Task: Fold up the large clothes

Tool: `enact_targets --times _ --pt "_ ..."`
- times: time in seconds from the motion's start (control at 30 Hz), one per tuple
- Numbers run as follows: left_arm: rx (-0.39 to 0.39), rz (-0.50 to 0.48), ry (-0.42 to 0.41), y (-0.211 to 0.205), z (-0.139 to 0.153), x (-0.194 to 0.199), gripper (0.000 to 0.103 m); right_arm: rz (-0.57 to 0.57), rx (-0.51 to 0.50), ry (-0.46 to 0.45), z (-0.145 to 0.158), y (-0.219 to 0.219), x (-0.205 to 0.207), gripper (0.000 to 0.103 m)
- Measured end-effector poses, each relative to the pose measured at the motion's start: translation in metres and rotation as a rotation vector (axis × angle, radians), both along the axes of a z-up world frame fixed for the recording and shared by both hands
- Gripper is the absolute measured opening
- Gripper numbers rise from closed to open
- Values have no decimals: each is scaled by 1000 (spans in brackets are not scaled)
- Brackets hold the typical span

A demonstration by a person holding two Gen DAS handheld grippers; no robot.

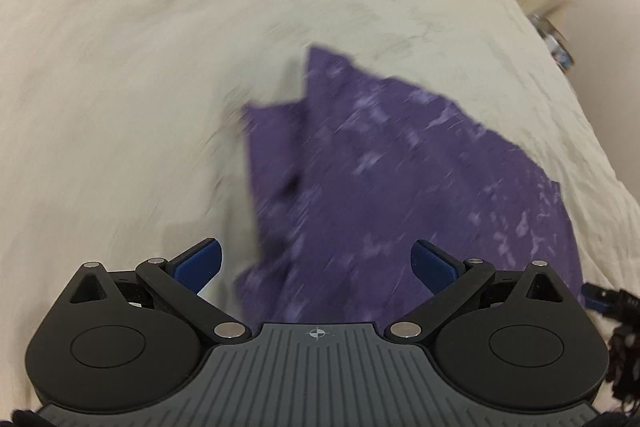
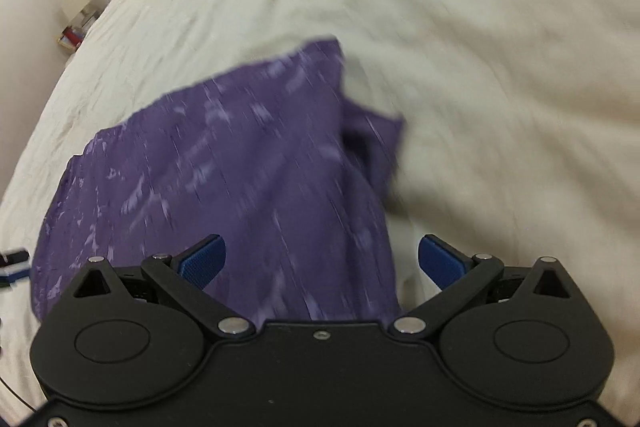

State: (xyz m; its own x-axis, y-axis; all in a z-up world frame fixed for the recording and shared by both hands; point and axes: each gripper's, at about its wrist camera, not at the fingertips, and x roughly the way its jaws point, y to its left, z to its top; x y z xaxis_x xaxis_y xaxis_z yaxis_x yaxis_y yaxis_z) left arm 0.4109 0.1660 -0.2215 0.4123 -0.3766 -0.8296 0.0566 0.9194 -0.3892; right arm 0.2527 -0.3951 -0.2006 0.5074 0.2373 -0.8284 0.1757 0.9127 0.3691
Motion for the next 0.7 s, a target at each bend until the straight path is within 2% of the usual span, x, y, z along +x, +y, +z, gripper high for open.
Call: enact_targets --times 0.23,0.4,0.53,0.7 --pt "-25 -1 89 5 -30 6 103 -56 176 70 -35 -10 -1 103" --pt "-102 10 103 -2 -48 32 103 -92 283 63 -52 -13 16 103" --pt "-100 -88 108 -19 -54 50 103 -70 328 49 -58 -11 33 103" --pt "-127 -181 100 -47 -56 67 103 -4 330 23 -60 -3 46 103"
